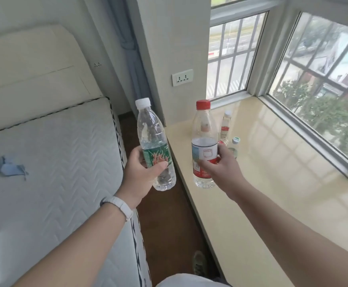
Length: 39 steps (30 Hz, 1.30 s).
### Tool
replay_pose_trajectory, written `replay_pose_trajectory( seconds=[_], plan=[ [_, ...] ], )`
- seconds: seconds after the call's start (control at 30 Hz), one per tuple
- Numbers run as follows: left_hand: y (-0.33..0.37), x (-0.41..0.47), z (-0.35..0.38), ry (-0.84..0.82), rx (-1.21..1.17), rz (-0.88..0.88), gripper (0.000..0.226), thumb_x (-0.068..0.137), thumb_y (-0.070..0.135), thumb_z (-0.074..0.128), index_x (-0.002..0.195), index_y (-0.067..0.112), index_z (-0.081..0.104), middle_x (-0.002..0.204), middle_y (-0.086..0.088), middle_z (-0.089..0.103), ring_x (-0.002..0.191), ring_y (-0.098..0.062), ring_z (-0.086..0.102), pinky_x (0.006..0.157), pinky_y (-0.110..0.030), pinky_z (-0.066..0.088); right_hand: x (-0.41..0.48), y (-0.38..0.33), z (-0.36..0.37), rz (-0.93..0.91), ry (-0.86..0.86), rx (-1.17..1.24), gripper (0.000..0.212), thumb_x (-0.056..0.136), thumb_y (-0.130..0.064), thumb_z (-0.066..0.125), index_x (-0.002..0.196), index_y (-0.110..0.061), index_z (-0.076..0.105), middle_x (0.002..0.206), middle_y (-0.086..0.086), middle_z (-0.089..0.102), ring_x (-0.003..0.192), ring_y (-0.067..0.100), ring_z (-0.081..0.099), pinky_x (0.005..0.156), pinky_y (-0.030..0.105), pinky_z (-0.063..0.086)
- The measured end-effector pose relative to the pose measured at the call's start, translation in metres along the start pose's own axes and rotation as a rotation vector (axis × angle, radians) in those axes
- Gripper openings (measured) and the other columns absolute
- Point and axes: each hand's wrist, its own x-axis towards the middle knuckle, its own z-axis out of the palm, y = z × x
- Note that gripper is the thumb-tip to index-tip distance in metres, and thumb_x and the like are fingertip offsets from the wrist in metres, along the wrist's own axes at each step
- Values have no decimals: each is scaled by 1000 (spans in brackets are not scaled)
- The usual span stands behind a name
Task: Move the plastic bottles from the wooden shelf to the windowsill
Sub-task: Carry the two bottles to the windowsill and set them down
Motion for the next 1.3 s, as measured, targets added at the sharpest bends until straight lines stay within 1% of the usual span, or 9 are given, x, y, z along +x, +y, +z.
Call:
replay_pose_trajectory(
  seconds=[0.1,0.23,0.37,0.53,0.73,0.9,1.03,1.13,1.3],
  plan=[
    [1,28,4,19,3,-24,63,59,36,85,116,27,59,102,16,73,93,-5,70,71,-16,55,31,-3,4,21,9,-11,49,59,-57,71,104,-43,58,91,-18,70,84,1,68,77,34,58],
    [0,56,4,24,11,-54,68,55,34,88,116,29,58,105,10,73,95,-7,70,77,-24,56,59,-8,10,28,5,-13,46,58,-59,70,99,-45,55,88,-32,66,79,-11,64,62,13,50],
    [-5,87,6,12,9,-61,63,59,28,87,117,29,62,101,16,74,92,-4,70,71,-15,55,86,-8,21,66,-10,-3,51,58,-54,73,104,-40,56,89,-19,69,80,-8,66,62,14,51],
    [-20,138,4,-22,-9,-85,62,64,21,88,120,24,63,108,6,74,98,-10,71,82,-30,57,127,-8,38,88,-6,-22,44,67,-42,77,103,-40,53,94,-15,67,76,-14,62,51,4,44],
    [-39,224,2,-109,7,-85,60,63,20,88,115,30,61,108,9,72,98,-7,70,79,-24,56,192,-10,63,149,50,-83,40,70,-37,79,102,-39,54,94,-12,68,77,-4,67,61,15,52],
    [-62,298,-10,-187,61,-108,65,64,17,89,122,23,60,110,7,72,99,-8,69,87,-34,58,250,-16,89,206,123,-141,47,59,-47,75,98,-39,50,89,-11,69,76,-4,67,65,23,56],
    [-76,347,-15,-245,80,-145,67,62,20,88,123,21,60,110,4,72,100,-12,70,91,-41,57,292,-15,111,269,190,-172,52,60,-43,74,104,-31,50,92,-6,69,83,8,69,79,41,60],
    [-85,377,-15,-280,83,-162,69,62,18,88,124,19,57,113,1,71,103,-17,68,94,-46,56,317,-12,123,311,211,-201,46,63,-39,74,102,-34,50,94,-6,69,85,10,69,82,44,59],
    [-101,411,-7,-328,111,-182,62,56,27,84,108,37,52,110,7,67,103,-11,66,93,-40,56,346,-7,139,339,223,-255,47,61,-46,73,99,-34,48,95,-6,68,86,12,68,80,45,58]
  ],
)
